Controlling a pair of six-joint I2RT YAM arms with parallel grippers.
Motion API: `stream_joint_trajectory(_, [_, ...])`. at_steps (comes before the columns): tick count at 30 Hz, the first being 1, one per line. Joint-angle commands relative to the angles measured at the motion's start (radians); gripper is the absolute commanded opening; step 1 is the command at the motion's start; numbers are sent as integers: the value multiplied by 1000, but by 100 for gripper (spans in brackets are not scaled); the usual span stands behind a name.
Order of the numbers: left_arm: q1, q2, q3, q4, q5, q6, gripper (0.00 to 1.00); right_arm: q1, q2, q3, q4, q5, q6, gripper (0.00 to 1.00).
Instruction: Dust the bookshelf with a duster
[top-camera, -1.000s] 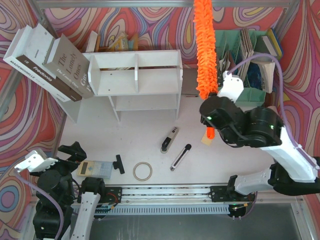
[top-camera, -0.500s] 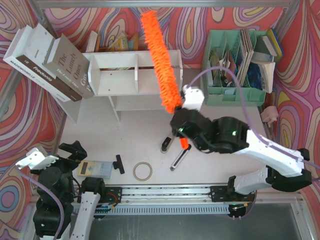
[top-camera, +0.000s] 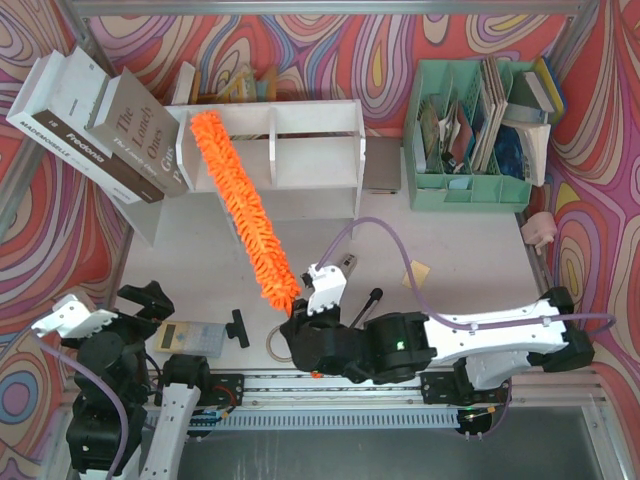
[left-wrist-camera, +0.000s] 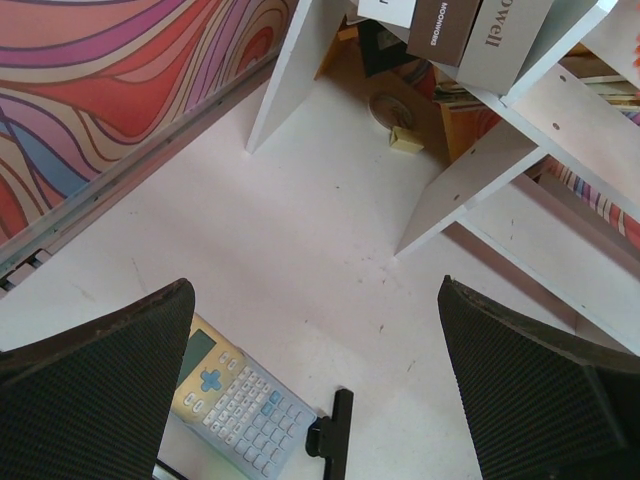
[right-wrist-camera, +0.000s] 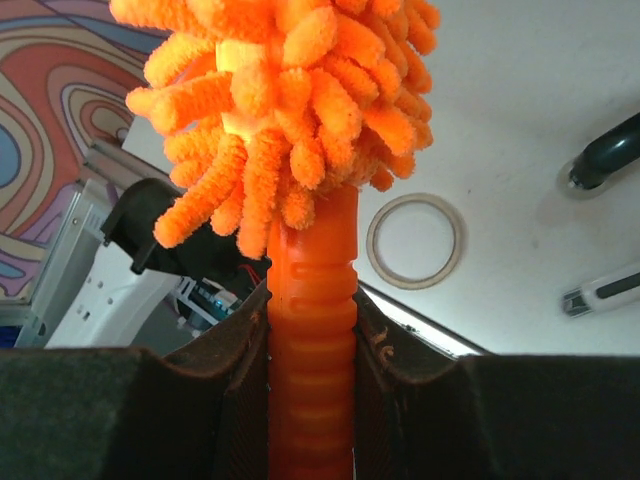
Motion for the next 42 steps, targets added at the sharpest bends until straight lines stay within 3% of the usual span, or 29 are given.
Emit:
stream_joint_trajectory(1, [5,23,-4,-7,0,-4,98,5,10,-72,260,41,87,0])
stream_joint_trajectory(13, [5,17,-4,-12,-14,-8,98,5,140,-104,437,-16,81,0])
stream_joint_trajectory(22, [-3,43,-2,-13,-15,-6,98,4,218,-45,531,-68,-23,0])
stream_joint_trajectory(28, [-3,45,-2,-15,-19,-7,98,-1,219,-65,517,-50,4,0])
stream_joint_trajectory(35, [-3,48,-2,-12,-16,-7,98,-66,239,-93,430,-153,127,0])
stream_joint_trajectory(42, [-3,50,-3,-13,-18,-7,98,-67,220,-90,437,-120,110,0])
